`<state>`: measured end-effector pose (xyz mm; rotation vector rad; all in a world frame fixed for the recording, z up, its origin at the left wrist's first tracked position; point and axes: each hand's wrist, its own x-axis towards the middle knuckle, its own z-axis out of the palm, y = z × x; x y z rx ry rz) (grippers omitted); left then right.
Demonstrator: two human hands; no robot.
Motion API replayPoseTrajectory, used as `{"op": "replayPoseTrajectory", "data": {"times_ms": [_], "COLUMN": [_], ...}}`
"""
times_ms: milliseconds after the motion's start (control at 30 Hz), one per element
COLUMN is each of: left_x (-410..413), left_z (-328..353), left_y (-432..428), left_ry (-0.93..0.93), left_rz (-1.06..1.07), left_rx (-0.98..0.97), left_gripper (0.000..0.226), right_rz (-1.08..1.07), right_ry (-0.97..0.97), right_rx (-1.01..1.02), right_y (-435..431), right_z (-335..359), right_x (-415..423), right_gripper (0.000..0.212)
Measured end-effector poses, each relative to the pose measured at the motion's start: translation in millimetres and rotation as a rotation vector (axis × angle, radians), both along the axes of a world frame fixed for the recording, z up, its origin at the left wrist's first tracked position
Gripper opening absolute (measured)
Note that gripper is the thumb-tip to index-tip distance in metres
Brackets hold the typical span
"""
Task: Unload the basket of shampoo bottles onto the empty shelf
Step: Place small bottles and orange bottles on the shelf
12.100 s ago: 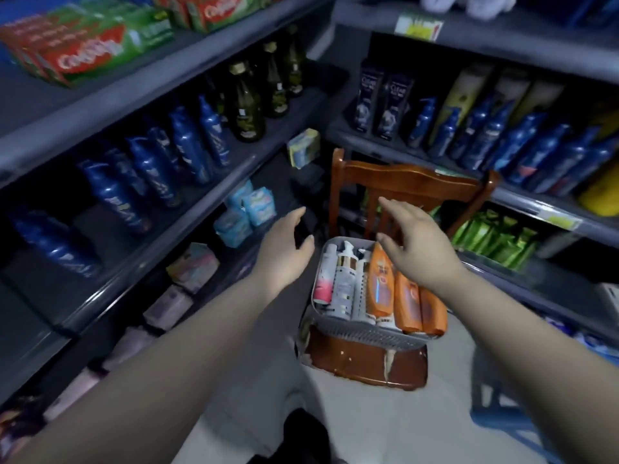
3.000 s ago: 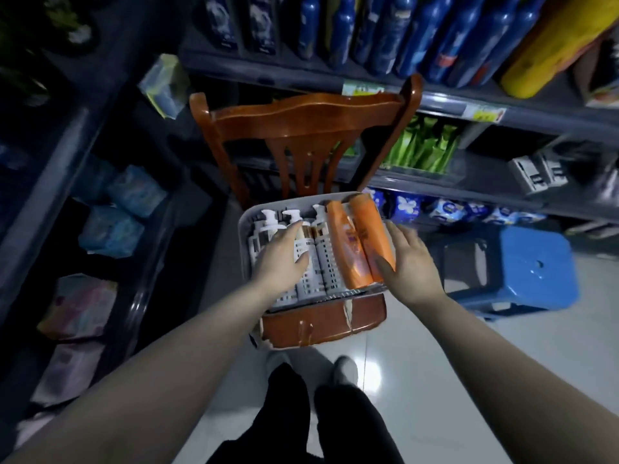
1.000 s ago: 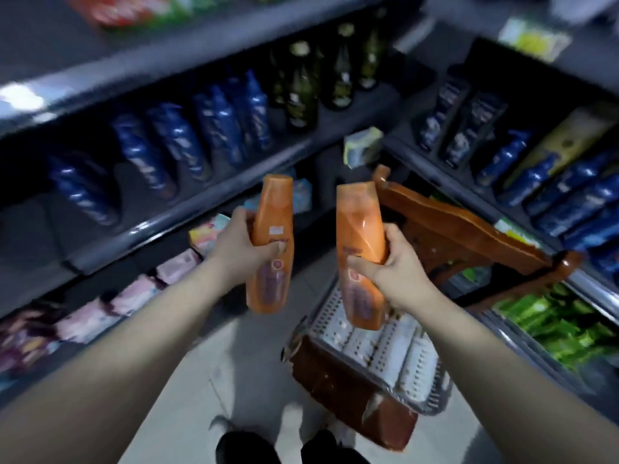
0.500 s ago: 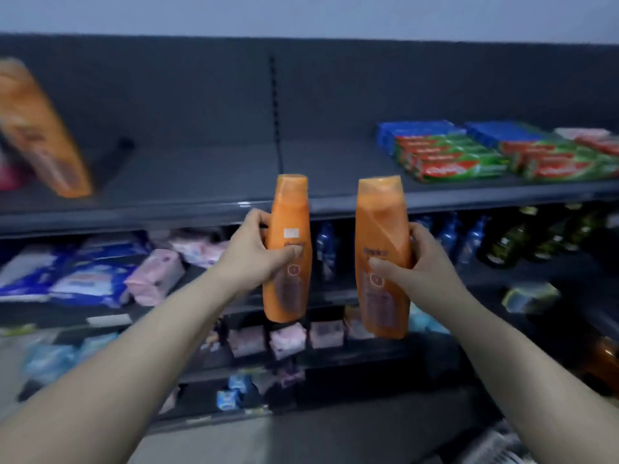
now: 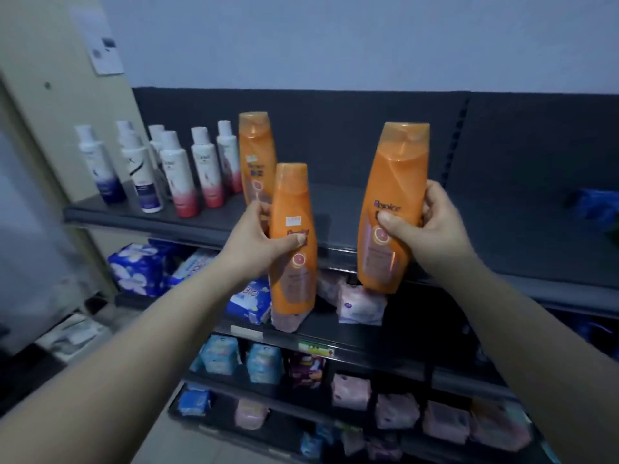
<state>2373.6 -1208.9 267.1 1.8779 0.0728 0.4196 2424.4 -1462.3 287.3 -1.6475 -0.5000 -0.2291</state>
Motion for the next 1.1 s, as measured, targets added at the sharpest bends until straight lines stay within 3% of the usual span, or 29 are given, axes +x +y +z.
{"op": "replayPoseTrajectory", "data": {"times_ms": [400, 867, 967, 1033, 1100], "left_x": [27, 35, 39, 48, 61], "left_z": [25, 22, 25, 31, 37], "left_y": [70, 69, 61, 52, 40], "left_ry": [-0.018, 0.015, 0.000, -0.036, -0.063], "left_rz": [0.226, 0.248, 0.218, 0.193, 0.152], "left_rx": [-0.071, -0.095, -0.109, -0.139, -0.177], "left_gripper": [0.049, 0.064, 0.065, 0.062, 0.059], "right_rz": [0.158, 0.339, 0.211, 0.120, 0.275], "right_ry": [0.054, 0.078, -0.034, -0.172, -0.238], "right_rx": [0.072, -0.113, -0.178, -0.035, 0.078], "right_y": [112, 198, 187, 170, 152], "right_z": [16, -6, -1, 12, 31], "right_x": [145, 234, 229, 213, 190], "right_gripper": [0.045, 0.055, 0.064, 0.049, 0.039]}}
